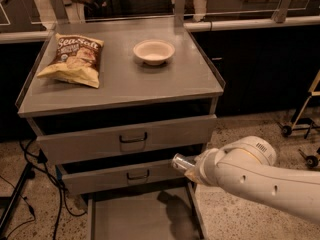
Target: Pick redbull can from bottom drawer and place on counter
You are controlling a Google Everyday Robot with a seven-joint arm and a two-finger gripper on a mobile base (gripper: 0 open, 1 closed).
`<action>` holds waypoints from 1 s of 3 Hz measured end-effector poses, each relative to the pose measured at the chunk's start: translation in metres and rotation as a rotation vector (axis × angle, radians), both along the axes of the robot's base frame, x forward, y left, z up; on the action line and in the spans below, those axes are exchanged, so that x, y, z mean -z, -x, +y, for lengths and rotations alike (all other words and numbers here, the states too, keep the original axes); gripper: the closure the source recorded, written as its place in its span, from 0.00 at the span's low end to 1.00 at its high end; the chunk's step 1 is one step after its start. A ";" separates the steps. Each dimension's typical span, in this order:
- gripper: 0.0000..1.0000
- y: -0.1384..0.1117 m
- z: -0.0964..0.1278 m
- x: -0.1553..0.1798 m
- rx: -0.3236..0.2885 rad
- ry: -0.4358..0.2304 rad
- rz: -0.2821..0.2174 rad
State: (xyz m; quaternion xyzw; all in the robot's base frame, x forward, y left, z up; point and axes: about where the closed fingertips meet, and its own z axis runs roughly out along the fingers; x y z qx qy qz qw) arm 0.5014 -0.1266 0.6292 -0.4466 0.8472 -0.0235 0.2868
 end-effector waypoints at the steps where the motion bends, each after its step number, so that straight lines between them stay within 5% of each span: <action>1: 1.00 0.000 0.001 -0.007 -0.003 0.006 -0.001; 3: 1.00 0.002 -0.017 -0.076 0.024 0.060 -0.104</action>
Offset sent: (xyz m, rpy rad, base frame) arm -0.0030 -0.0206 0.0751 -0.0597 -0.0923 -0.0237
